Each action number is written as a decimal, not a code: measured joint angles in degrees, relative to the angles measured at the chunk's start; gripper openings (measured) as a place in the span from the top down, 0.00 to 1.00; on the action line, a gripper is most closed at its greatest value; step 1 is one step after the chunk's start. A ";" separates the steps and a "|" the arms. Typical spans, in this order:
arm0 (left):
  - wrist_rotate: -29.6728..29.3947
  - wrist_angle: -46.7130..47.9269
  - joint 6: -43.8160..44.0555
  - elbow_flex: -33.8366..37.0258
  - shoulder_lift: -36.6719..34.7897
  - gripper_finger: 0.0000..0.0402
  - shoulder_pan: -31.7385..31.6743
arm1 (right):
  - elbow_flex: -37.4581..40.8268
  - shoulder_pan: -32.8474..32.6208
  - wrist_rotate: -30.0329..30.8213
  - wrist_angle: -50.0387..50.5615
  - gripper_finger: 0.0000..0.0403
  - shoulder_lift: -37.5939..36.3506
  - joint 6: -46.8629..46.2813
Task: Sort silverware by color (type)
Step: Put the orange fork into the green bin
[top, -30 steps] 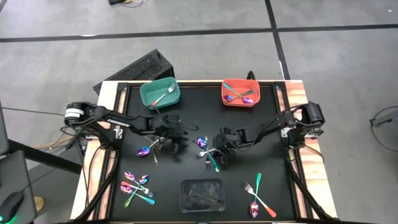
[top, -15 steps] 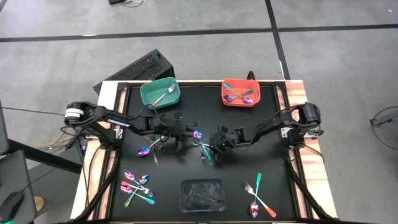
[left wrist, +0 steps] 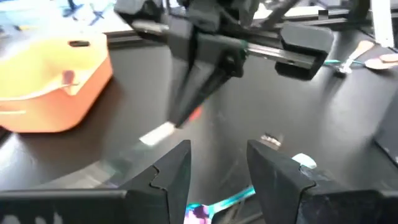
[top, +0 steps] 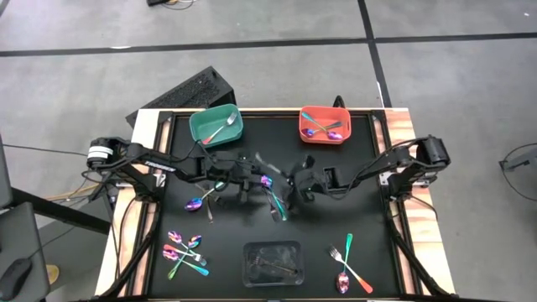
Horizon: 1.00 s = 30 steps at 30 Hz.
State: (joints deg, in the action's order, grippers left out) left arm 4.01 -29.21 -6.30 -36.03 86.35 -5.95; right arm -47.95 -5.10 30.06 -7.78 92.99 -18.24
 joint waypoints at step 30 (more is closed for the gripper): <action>4.65 -18.39 0.58 0.02 -0.33 0.74 -3.44 | -0.11 -5.81 9.21 -21.22 0.99 0.09 9.73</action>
State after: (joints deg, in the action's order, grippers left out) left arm 8.66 -47.60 -5.72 -36.01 86.02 -9.39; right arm -48.05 -10.92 39.27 -28.99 93.08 -8.51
